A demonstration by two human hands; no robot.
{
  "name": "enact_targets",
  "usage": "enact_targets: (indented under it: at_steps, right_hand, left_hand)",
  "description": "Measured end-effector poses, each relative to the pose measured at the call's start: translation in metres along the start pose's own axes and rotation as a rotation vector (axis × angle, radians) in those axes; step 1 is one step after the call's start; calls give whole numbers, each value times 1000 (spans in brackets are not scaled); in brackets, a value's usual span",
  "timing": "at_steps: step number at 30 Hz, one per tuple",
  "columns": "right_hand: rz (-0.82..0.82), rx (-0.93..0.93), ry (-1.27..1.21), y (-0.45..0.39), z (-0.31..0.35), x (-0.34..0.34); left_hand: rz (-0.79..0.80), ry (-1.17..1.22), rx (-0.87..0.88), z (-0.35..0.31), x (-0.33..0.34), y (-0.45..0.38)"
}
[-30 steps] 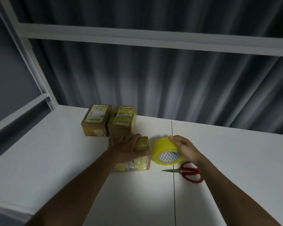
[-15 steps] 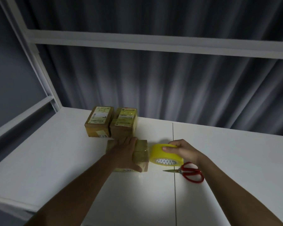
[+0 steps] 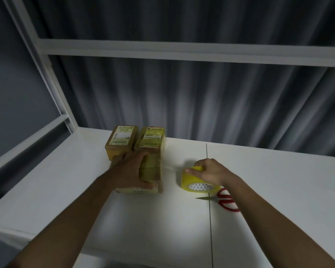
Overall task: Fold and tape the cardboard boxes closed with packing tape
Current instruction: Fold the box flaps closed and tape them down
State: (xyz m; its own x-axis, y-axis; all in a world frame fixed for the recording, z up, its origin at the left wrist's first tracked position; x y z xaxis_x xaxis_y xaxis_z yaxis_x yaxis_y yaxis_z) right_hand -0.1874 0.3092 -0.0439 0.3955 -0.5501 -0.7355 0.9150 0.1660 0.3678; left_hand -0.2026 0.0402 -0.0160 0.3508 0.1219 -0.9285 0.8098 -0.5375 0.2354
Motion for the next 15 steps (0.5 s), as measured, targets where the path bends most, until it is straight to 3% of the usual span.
enact_targets:
  at_steps: [6, 11, 15]
  right_hand:
    - [1, 10, 82, -14, 1, 5]
    - [-27, -35, 206, -17, 3, 8]
    - [-130, -109, 332, -16, -2, 23]
  left_hand:
    - [71, -93, -110, 16, 12, 6]
    - [-257, -342, -68, 11, 18, 0]
    - [-238, -363, -96, 16, 50, 0]
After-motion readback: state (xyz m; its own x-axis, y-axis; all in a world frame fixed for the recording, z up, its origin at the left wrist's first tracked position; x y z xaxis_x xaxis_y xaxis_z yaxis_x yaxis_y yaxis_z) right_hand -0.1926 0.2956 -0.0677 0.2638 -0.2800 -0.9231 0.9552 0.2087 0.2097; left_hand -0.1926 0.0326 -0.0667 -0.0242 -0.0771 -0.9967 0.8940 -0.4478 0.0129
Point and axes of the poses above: each hand's wrist, its own y-axis away from the middle knuckle, its own x-axis out of the palm, z = x × y, the point moved 4 cm from there along -y, towards the middle knuckle, and after that the axes turned 12 degrees about z, right-handed, at the moved point
